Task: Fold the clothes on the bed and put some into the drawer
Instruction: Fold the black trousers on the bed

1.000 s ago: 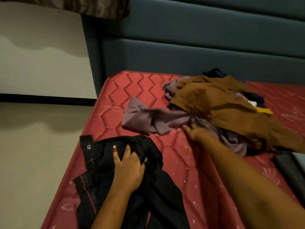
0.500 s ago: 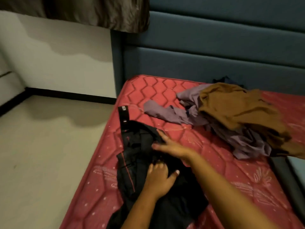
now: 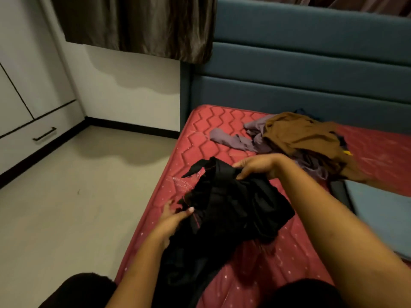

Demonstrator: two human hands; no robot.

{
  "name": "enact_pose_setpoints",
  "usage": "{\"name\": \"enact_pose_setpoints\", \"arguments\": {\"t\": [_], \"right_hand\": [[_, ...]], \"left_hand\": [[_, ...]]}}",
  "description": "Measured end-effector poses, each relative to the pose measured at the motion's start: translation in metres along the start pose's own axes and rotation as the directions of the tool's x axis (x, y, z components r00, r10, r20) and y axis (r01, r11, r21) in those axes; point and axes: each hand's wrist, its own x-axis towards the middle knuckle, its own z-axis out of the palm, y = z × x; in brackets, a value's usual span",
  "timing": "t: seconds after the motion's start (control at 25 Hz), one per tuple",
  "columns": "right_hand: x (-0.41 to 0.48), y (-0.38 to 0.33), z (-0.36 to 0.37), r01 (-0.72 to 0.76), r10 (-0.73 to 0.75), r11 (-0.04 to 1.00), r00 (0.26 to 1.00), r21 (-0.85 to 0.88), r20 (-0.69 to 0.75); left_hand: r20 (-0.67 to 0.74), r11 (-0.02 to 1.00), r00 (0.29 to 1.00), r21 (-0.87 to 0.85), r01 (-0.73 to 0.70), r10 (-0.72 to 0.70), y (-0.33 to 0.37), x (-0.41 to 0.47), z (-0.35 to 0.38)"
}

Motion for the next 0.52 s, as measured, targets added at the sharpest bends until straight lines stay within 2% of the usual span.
{"name": "enact_pose_setpoints", "arguments": {"t": [0.04, 0.08, 0.16, 0.2, 0.24, 0.28, 0.32, 0.4, 0.44, 0.48, 0.52], "right_hand": [[-0.024, -0.022, 0.002, 0.035, -0.035, 0.999, 0.999, -0.036, -0.008], [-0.046, -0.043, 0.004, 0.061, -0.064, 0.994, 0.997, -0.085, -0.035], [-0.087, -0.086, -0.004, 0.138, -0.179, 0.951, 0.976, -0.277, -0.127], [-0.103, -0.107, -0.013, 0.129, -0.239, 0.89, 0.949, -0.438, -0.206], [-0.122, -0.129, -0.023, 0.073, -0.324, 0.785, 0.895, -0.615, -0.308], [-0.138, -0.149, -0.033, -0.007, -0.436, 0.669, 0.807, -0.743, -0.4], [-0.153, -0.166, -0.046, -0.086, -0.563, 0.572, 0.682, -0.816, -0.467], [-0.176, -0.193, -0.069, -0.18, -0.729, 0.483, 0.461, -0.857, -0.507], [-0.18, -0.201, -0.079, -0.209, -0.757, 0.466, 0.41, -0.86, -0.51], [-0.18, -0.205, -0.085, -0.238, -0.749, 0.466, 0.406, -0.852, -0.523], [-0.175, -0.203, -0.088, -0.275, -0.718, 0.478, 0.424, -0.834, -0.552]], "left_hand": [[0.134, 0.999, 0.99, -0.019, 0.046, -0.043, 0.009, -0.01, 0.011], [0.258, 0.986, 0.965, -0.143, 0.088, -0.048, 0.018, -0.019, 0.024], [0.389, 0.892, 0.916, -0.442, 0.097, 0.094, 0.055, -0.033, 0.047], [0.38, 0.862, 0.902, -0.507, 0.019, 0.204, 0.081, -0.037, 0.056], [0.345, 0.836, 0.873, -0.536, -0.118, 0.344, 0.114, -0.039, 0.063], [0.303, 0.804, 0.824, -0.529, -0.272, 0.478, 0.149, -0.044, 0.068], [0.253, 0.74, 0.75, -0.519, -0.429, 0.612, 0.184, -0.052, 0.074], [0.115, 0.583, 0.593, -0.403, -0.705, 0.797, 0.244, -0.063, 0.074], [0.056, 0.498, 0.503, -0.273, -0.823, 0.862, 0.264, -0.072, 0.07], [0.001, 0.403, 0.405, -0.093, -0.91, 0.914, 0.273, -0.074, 0.064], [-0.03, 0.321, 0.32, 0.127, -0.938, 0.947, 0.27, -0.074, 0.058]]}}
